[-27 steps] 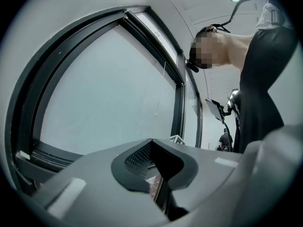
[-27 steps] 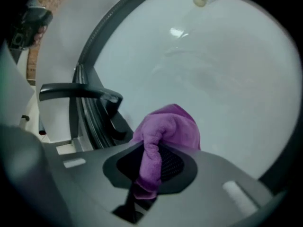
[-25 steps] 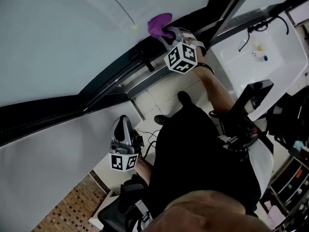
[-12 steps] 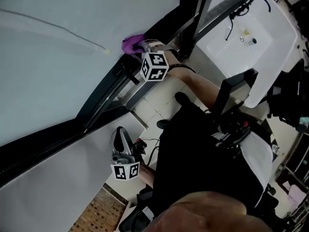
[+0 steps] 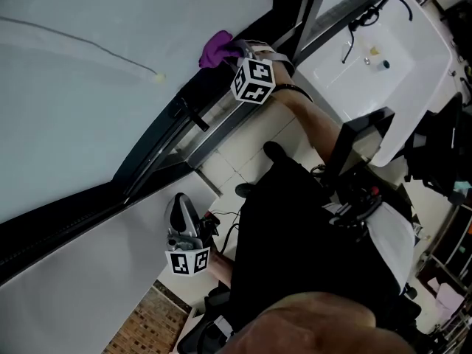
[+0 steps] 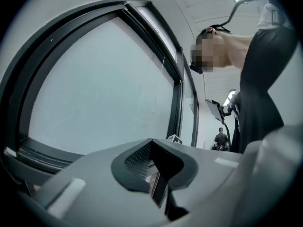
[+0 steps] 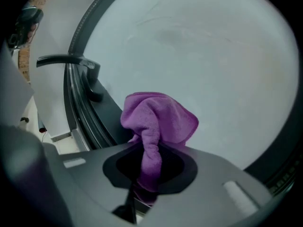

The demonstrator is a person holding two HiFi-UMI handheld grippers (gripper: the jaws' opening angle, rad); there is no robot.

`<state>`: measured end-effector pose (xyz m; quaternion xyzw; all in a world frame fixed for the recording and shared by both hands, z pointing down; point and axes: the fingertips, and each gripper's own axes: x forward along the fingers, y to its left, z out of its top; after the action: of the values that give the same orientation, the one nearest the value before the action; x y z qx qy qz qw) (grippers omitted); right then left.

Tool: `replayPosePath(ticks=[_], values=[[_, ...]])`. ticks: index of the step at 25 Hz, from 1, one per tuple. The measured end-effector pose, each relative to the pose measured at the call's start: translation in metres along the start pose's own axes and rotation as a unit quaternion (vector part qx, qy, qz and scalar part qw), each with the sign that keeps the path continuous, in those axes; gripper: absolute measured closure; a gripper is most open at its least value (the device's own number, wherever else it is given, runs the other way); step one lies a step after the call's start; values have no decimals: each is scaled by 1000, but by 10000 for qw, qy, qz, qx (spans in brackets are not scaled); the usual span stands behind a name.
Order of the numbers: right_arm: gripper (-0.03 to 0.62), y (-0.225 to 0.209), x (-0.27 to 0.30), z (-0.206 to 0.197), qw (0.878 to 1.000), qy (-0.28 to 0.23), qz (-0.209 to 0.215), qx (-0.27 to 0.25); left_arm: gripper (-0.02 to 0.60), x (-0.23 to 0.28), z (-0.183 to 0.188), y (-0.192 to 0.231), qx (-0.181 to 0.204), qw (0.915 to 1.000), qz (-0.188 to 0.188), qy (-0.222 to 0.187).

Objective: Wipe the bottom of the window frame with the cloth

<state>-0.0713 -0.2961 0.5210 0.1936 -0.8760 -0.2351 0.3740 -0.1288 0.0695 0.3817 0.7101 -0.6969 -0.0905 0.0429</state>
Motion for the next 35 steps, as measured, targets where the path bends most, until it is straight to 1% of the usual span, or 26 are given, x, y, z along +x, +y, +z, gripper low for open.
replayPosePath(ticks=[5,9,12,18,21,23,26,27,28,29,30,31,32,33,34,35], values=[[534,-62,-1,-58,9970,572,-455,245,581,12,0,-7,-10,10000,-95,26],[534,-105,0,-101,9893,1037,-906,491,581,15,-4,-8,-27,9999,-145,44],[534,-127,-2,-121,9824,1297,-1202,599,581,19,-3,-11,-24,9998,-187,42],[534,-136,2,-124,9725,1649,-1576,463,581,10,2,-6,-23,9999,-102,-24],[534,-140,2,-131,9695,1790,-1628,400,581,7,2,-8,-24,10000,-54,-32],[534,-139,3,-132,9677,1880,-1658,263,581,3,1,-6,-34,10000,-29,-71],[534,-134,7,-128,9692,1920,-1538,97,581,-4,-2,-1,-48,9999,14,-121],[533,-130,4,-124,9724,1836,-1430,173,581,-6,-2,0,-55,9999,26,-125],[533,-125,-2,-118,9769,1661,-1293,358,581,-7,-3,1,-65,9999,32,-125],[533,-117,-10,-108,9820,1377,-1116,659,581,-8,-4,2,-77,9999,31,-125],[533,-109,-20,-94,9856,970,-876,1074,581,-8,-5,3,-85,9999,27,-126],[533,-98,-30,-77,9848,440,-556,1587,581,-8,-6,3,-89,9999,18,-129],[533,-87,-40,-55,9766,-169,-160,2139,581,-9,-5,3,-88,9999,9,-133],[532,-74,-50,-31,9612,-780,281,2630,581,-9,-5,2,-87,9999,-1,-137],[531,-61,-61,-7,9431,-1313,708,2971,581,-10,-4,1,-85,9999,-9,-141],[531,-48,-70,15,9280,-1718,1066,3129,581,-11,-4,0,-83,9999,-18,-146]])
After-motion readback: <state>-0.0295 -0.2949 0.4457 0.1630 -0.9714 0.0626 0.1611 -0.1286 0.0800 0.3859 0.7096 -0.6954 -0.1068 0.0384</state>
